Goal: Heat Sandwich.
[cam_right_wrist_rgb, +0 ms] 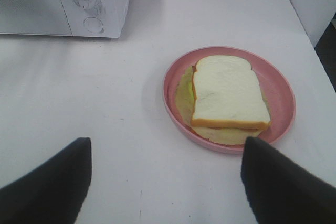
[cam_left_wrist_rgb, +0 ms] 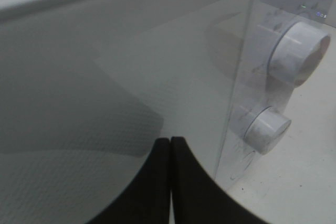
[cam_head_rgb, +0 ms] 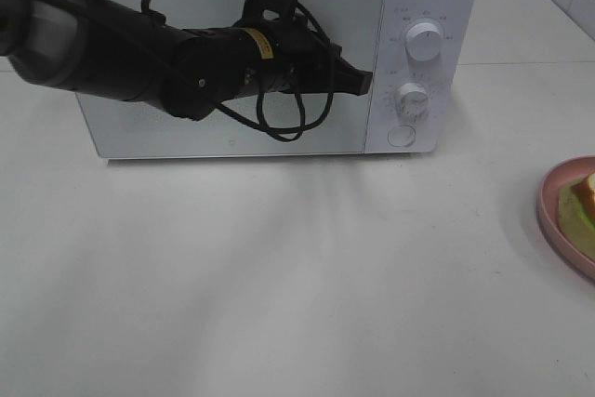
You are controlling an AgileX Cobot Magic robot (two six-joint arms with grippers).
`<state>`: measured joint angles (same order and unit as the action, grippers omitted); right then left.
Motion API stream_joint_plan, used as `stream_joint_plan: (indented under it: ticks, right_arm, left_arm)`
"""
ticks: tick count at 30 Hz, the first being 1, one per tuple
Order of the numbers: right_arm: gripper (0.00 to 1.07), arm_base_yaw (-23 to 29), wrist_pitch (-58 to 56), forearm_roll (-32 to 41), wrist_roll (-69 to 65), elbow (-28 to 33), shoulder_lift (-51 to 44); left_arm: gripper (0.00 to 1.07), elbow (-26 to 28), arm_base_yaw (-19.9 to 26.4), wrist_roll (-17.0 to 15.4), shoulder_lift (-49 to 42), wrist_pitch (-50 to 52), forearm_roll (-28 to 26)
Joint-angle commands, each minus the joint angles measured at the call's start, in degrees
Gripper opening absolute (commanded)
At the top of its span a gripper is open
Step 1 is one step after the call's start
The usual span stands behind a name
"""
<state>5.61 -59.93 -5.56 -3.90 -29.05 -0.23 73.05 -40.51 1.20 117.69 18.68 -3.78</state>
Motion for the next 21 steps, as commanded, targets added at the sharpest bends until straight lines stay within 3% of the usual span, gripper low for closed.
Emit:
stream_joint_plan:
  ticks: [1, 16, 21]
  right_arm:
    - [0.76, -0.2, 0.3, 0.1, 0.8, 0.1, -1.5]
    - [0.76, -0.2, 0.3, 0.1, 0.7, 0.1, -1.5]
    - [0.76, -0.2, 0.3, 0.1, 0.7, 0.1, -1.5]
  left_arm:
    - [0.00, -3.4, 0.6, -0.4, -3.0, 3.1, -1.8]
    - [0.00, -19.1, -2.0, -0.4, -14.7, 3.6, -1.9]
    - [0.00, -21.9, -2.0, -0.5, -17.3, 2.9, -2.0]
